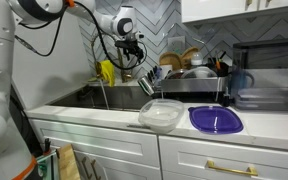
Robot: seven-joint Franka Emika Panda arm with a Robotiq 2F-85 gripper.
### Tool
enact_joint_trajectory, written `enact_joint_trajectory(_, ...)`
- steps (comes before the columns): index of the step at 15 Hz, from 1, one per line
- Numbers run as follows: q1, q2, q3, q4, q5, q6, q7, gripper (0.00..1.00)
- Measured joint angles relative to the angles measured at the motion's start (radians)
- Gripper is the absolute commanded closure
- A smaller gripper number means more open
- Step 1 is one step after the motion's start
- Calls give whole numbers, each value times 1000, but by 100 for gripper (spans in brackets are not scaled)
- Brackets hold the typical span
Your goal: Open the tap, then fetch some water in the bowl and put the lid on the bowl
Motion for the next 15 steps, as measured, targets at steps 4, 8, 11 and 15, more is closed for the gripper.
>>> enact_joint_trajectory(4,-44,-153,-17,-51,16,-226,-14,0)
enact_joint_trajectory(8,-86,-311,-82,-138,16,-394,-66,0)
enact_joint_trajectory(11,-113,-402,-137,-211,15,-449,-115,0)
enact_joint_trajectory(15,-132,-494,-193,-304,15,-467,-141,0)
